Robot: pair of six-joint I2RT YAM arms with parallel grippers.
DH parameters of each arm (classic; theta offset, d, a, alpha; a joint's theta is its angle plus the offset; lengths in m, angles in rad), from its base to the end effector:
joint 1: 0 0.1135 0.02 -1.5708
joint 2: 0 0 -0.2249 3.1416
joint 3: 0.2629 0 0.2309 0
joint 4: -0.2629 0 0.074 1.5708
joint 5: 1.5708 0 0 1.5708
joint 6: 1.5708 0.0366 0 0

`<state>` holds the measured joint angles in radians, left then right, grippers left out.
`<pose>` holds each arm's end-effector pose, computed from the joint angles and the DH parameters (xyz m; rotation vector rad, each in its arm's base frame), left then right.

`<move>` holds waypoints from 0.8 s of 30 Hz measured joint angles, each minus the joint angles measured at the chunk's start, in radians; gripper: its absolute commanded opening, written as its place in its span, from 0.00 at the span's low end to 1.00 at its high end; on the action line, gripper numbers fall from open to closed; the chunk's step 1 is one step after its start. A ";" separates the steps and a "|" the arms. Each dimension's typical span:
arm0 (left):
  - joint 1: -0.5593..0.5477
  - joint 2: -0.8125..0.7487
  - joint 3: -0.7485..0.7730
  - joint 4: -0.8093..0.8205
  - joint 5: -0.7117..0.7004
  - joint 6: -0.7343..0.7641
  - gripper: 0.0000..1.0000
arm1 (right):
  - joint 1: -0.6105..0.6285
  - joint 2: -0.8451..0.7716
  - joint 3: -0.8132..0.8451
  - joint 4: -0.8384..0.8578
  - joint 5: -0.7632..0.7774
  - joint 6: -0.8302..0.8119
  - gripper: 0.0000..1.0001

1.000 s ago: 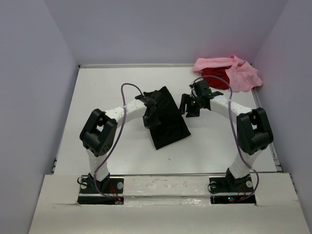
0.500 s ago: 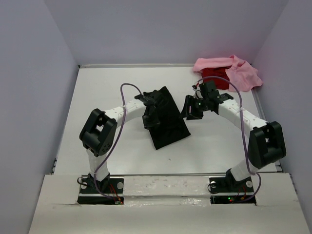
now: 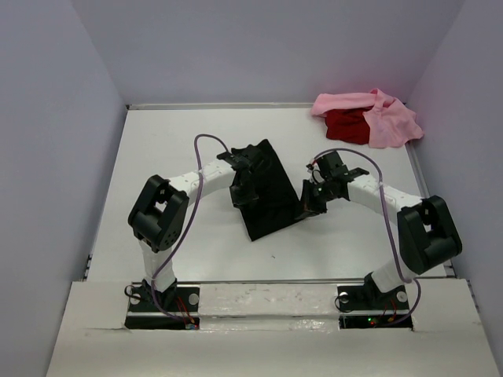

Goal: Fold and stack the t-shirts
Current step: Fold the tshirt

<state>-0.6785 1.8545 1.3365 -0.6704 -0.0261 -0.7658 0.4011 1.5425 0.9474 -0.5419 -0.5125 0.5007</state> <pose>0.2712 -0.2174 0.1685 -0.1301 2.8157 -0.3330 0.2475 0.1244 0.1669 -0.0223 2.8310 0.9379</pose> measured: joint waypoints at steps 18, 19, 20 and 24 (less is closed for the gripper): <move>0.000 0.000 0.018 -0.001 0.006 -0.005 0.99 | 0.024 0.105 -0.009 0.129 0.000 0.020 0.00; 0.000 0.000 0.018 0.000 0.006 -0.006 0.99 | 0.024 0.105 -0.009 0.132 0.001 0.020 0.00; 0.000 0.000 0.018 0.000 0.006 -0.006 0.99 | 0.024 0.105 -0.008 0.135 0.001 0.020 0.00; 0.000 -0.006 0.009 -0.002 0.006 -0.013 0.99 | 0.025 0.105 -0.008 0.140 0.005 0.020 0.00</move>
<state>-0.6788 1.8481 1.3457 -0.6727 -0.0200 -0.7788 0.4259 1.6470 0.9394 -0.4019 -0.5076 0.5209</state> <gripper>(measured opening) 0.989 0.010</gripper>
